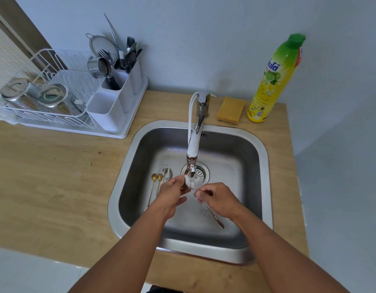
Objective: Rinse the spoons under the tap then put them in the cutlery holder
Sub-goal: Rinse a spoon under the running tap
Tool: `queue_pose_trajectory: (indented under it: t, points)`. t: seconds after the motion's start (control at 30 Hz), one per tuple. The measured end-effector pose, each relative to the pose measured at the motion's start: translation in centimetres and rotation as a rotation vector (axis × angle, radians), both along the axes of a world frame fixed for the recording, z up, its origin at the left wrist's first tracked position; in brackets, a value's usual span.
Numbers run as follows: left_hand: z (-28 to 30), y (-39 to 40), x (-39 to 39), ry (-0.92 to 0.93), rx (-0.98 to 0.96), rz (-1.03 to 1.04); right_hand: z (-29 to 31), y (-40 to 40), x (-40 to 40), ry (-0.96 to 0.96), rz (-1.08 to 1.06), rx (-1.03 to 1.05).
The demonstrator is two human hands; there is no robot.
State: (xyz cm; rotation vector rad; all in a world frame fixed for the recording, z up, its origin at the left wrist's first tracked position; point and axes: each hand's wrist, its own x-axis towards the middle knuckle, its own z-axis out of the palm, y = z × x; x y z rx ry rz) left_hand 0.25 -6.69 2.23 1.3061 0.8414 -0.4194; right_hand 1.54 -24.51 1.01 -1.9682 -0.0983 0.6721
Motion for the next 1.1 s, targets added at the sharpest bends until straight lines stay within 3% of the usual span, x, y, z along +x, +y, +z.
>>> queue_pose_trajectory:
  t: [0.13,0.37,0.73,0.8,0.97,1.1]
  points:
    - [-0.8,0.8,-1.8,-0.083,-0.115,-0.1,0.0,-0.3,0.3,0.007,0.037,0.028]
    - [-0.7,1.3,-1.8,-0.242,-0.095,-0.177,0.3,-1.1,0.2,0.04,0.095,0.119]
    - [-1.0,-0.7,-1.1,-0.305,0.087,-0.125,-0.1,-0.6,-0.5,0.046,0.026,0.12]
    - [-0.7,-0.3,-0.8,-0.269,0.001,-0.151,0.1,-1.0,-0.3,0.084,-0.003,0.151]
    - [-0.6,1.2,-0.9,-0.248,-0.456,-0.13,0.1,-1.5,0.2,0.203,-0.022,0.247]
    - [-1.2,0.9,-1.6,-0.244,-0.538,-0.078,0.3,-1.2,0.1,0.216,-0.017,0.289]
